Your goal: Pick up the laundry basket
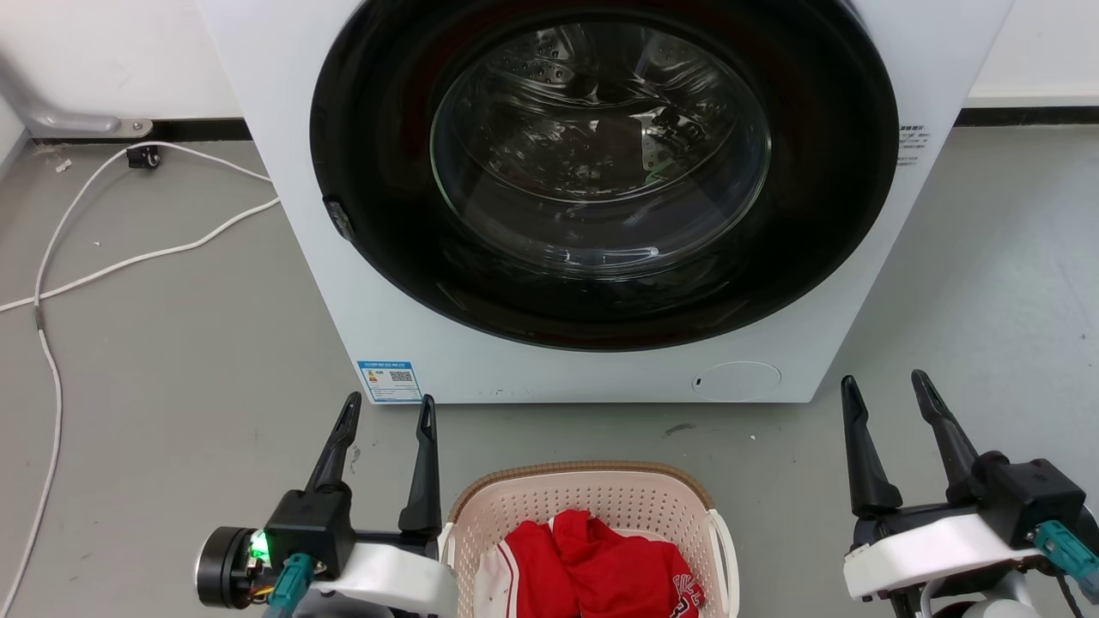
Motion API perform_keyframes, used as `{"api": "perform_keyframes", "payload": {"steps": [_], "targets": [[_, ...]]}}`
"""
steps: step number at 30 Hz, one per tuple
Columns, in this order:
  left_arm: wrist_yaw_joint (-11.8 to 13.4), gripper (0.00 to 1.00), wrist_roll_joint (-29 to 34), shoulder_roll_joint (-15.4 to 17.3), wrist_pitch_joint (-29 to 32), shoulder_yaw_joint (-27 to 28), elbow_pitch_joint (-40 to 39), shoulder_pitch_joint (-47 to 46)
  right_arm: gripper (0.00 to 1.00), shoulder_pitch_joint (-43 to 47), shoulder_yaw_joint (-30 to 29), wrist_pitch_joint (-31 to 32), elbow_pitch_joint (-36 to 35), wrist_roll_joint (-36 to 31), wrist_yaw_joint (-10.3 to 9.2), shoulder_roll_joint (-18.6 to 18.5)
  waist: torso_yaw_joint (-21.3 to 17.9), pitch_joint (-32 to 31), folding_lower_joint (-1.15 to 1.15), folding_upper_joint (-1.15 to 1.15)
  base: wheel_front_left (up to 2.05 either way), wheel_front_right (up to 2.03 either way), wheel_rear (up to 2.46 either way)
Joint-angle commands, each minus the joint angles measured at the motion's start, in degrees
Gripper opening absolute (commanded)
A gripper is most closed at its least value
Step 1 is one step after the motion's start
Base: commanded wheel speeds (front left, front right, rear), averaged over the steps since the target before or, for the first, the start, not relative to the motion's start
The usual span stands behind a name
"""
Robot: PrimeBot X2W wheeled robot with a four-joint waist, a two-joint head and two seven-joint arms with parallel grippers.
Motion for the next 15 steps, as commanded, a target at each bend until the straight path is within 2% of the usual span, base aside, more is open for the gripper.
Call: {"api": "perform_keyframes", "payload": {"steps": [1, 8, 12, 15], "targets": [[0.41, 1.0, 1.17, 0.41, -0.44, -0.37, -0.14, -0.73, 1.0, -0.17, 0.17, -0.54, -0.38, -1.33, 0.1, -0.11, 0.0, -0.01, 0.0, 0.0, 0.0, 0.0, 0.0], [1.57, 1.0, 4.24, 0.73, -1.28, -1.47, 0.75, -0.39, 1.0, -0.03, 0.35, -1.34, -1.05, -5.25, 0.1, -0.11, 0.0, -0.1, 0.0, 0.0, 0.0, 0.0, 0.0], [1.14, 1.0, 4.61, 0.21, -1.77, -1.41, 0.62, 0.09, 1.0, 0.37, 0.43, -1.86, -1.6, -7.39, 0.06, -0.1, 0.01, -0.17, 0.0, 0.0, 0.0, 0.0, 0.0], [-0.25, 1.0, 3.54, -0.89, -2.11, -0.05, -0.06, 0.91, 1.0, 0.76, 0.37, -2.12, -1.61, -8.3, 0.06, -0.1, 0.04, -0.14, 0.0, 0.0, 0.0, 0.0, 0.0]]}}
